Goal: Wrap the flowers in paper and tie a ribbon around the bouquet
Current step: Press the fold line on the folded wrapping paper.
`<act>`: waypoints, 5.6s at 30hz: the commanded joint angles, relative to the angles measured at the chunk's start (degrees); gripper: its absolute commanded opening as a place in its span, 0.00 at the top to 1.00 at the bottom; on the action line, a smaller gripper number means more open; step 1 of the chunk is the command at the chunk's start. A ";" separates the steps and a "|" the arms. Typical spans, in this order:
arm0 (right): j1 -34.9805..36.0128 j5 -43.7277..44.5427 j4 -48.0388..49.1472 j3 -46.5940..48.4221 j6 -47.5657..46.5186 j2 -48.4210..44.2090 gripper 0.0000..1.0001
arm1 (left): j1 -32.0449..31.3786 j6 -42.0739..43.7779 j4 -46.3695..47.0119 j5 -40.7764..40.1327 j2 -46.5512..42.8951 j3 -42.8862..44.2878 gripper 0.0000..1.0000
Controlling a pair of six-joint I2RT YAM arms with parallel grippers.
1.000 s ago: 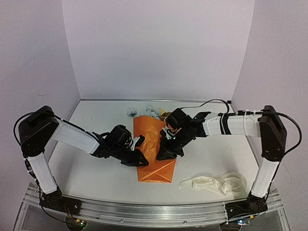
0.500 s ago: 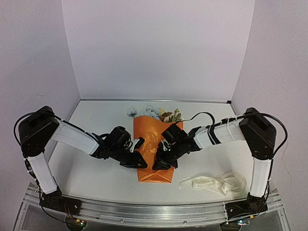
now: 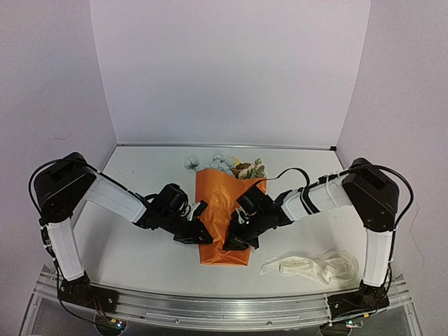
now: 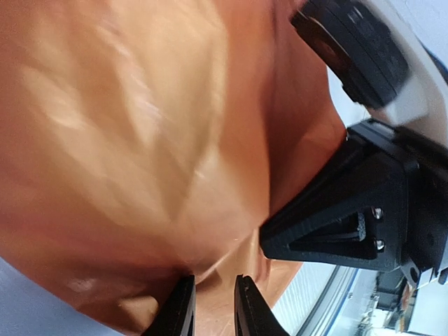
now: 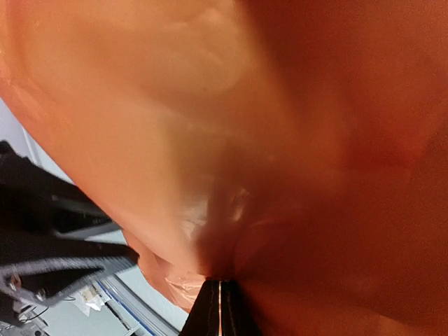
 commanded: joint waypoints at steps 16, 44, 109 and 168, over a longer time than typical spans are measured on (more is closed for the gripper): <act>0.23 0.64 -0.07 -4.52 -1.03 -0.50 0.98 | 11.61 -3.99 -2.41 6.21 11.54 13.04 0.76; 0.00 -0.55 1.74 -7.29 -0.76 -2.19 0.98 | 28.07 5.96 -21.90 11.11 29.85 47.41 0.75; 3.83 3.35 -7.63 -6.82 -3.68 -19.11 0.97 | -6.22 -3.48 -5.25 2.77 2.19 2.13 0.87; 0.29 11.31 -0.86 -8.25 -3.78 -4.54 0.98 | -6.18 -2.19 -6.40 3.33 0.12 1.76 0.85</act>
